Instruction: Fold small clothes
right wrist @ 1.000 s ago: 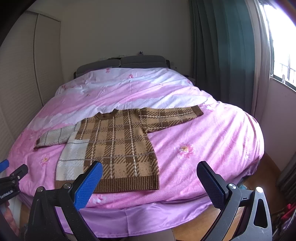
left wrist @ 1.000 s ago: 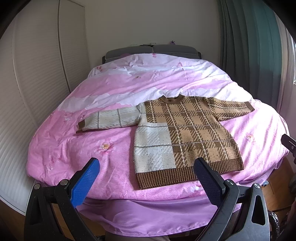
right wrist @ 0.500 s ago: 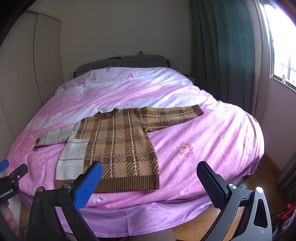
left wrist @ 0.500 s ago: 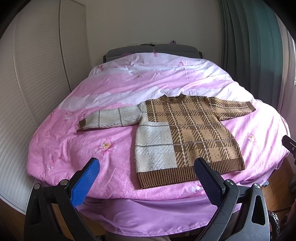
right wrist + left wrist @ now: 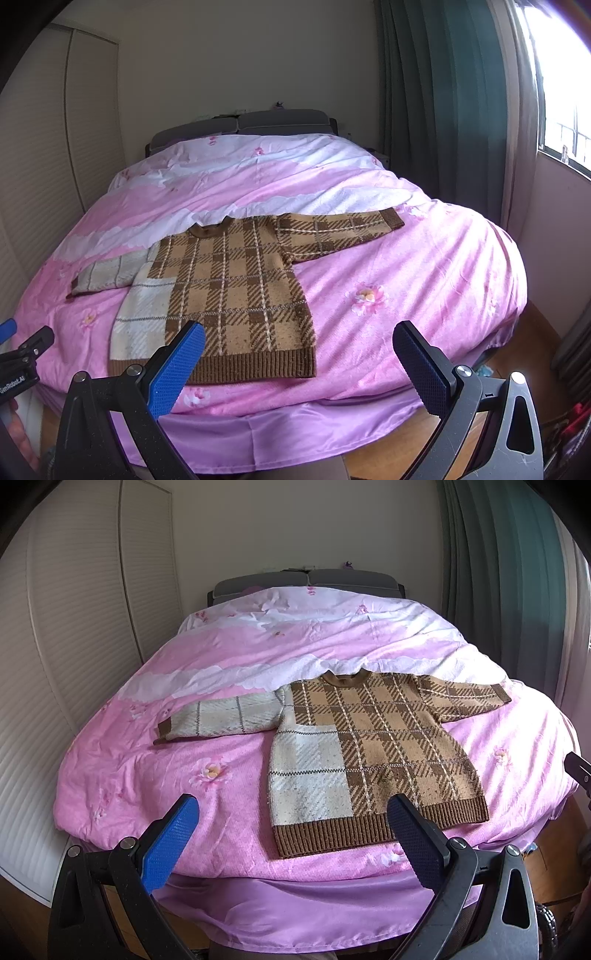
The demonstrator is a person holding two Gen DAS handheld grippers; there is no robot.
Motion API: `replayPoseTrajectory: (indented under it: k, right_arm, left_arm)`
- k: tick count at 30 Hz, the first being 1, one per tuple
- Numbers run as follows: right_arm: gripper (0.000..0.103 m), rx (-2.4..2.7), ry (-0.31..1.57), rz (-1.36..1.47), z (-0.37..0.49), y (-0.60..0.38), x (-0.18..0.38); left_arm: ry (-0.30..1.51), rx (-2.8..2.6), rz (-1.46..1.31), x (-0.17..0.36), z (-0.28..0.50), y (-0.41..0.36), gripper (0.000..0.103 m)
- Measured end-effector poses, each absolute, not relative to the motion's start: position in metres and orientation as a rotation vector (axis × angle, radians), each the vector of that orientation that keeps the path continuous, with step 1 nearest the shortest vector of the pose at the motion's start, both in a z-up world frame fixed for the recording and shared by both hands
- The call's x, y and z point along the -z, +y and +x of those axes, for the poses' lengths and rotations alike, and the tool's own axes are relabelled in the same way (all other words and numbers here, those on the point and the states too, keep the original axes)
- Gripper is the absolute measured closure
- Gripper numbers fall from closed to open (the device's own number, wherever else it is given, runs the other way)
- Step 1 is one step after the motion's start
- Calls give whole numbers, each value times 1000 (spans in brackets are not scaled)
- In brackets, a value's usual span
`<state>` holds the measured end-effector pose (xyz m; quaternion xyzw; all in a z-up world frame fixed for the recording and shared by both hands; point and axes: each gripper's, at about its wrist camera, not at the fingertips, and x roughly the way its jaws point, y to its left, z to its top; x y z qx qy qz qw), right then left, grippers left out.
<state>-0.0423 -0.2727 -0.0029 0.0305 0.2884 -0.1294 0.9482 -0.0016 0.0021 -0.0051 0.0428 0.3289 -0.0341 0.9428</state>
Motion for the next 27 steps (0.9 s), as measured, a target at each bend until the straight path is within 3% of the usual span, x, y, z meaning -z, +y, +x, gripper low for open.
replayPoseTrajectory:
  k: [15, 27]
  right_arm:
    - [0, 274, 568, 93, -33, -295, 2]
    - [0, 343, 486, 157, 21, -384, -6]
  left_arm:
    - [652, 86, 97, 0, 14, -25, 0]
    - [560, 136, 105, -14, 89, -123, 0]
